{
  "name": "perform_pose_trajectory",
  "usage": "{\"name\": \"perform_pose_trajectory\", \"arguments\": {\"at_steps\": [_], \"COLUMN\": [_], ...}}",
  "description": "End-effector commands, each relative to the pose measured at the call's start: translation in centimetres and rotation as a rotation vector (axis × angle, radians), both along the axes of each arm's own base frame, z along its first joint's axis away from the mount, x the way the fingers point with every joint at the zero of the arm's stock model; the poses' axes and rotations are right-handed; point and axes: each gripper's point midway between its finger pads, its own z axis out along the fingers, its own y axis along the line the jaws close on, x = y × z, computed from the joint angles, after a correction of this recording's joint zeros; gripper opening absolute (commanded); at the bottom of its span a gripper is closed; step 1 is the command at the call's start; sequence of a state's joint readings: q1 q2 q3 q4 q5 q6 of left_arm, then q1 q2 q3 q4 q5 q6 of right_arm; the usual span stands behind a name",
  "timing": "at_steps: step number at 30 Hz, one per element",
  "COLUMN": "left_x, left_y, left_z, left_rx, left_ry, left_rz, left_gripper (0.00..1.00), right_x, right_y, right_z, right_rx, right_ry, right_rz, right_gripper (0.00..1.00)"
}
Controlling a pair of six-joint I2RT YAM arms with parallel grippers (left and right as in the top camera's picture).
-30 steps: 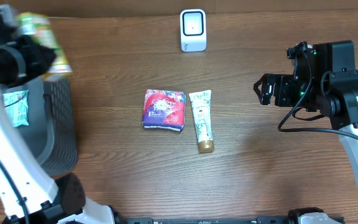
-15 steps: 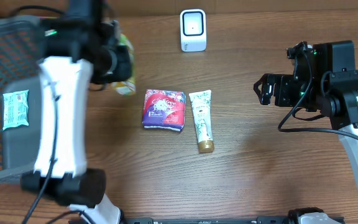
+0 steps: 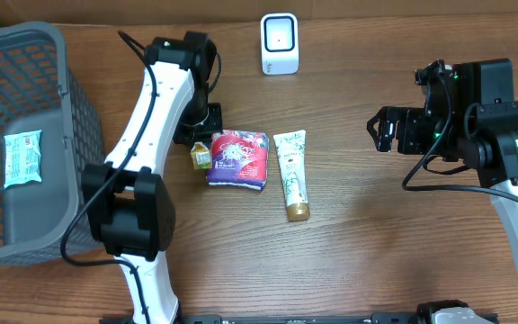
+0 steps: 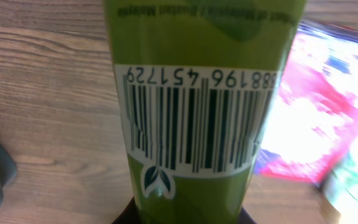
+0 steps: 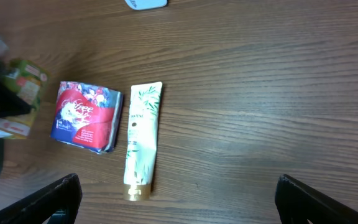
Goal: Scan the item barcode
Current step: 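Lift the green tube out of the basket toward the table centre, then place the green tube left of the Carefree pack and release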
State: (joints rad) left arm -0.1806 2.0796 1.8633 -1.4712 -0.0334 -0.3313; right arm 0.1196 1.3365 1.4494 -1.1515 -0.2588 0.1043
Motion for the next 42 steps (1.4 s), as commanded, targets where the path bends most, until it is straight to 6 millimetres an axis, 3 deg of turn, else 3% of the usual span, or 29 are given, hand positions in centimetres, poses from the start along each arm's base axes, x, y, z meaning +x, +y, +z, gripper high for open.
{"name": "perform_pose_trajectory", "arguments": {"at_steps": [1, 14, 16, 25, 33, 35, 42], "left_x": [0.1, -0.4, -0.4, -0.1, -1.2, -1.1, -0.8], "left_y": [1.1, 3.8, 3.1, -4.0, -8.5, -8.8, -5.8], "left_z": [-1.5, -7.7, -7.9, -8.1, -8.1, -8.1, -8.1], "left_rx": [0.046, 0.093, 0.051, -0.145, -0.167, -0.156, -0.024], "left_ry": [0.002, 0.002, 0.004, -0.041, -0.044, -0.051, -0.051], "left_rz": [0.002, -0.089, -0.111, -0.253, -0.298, -0.301, -0.229], "left_gripper": [0.04, 0.04, 0.04, 0.04, 0.04, 0.04, 0.04], "right_x": [0.3, 0.3, 0.3, 0.3, 0.3, 0.3, 0.3], "right_y": [0.3, 0.3, 0.3, 0.3, 0.3, 0.3, 0.3], "right_z": [1.1, 1.1, 1.1, 1.1, 1.1, 1.1, 1.1], "right_rx": [0.008, 0.008, 0.008, 0.008, 0.008, 0.008, 0.008], "right_ry": [-0.032, -0.032, -0.032, -0.032, -0.032, -0.032, -0.032], "right_rz": [0.007, 0.007, 0.007, 0.007, 0.007, 0.007, 0.007], "right_gripper": [1.00, 1.00, 1.00, 1.00, 1.00, 1.00, 1.00]}}
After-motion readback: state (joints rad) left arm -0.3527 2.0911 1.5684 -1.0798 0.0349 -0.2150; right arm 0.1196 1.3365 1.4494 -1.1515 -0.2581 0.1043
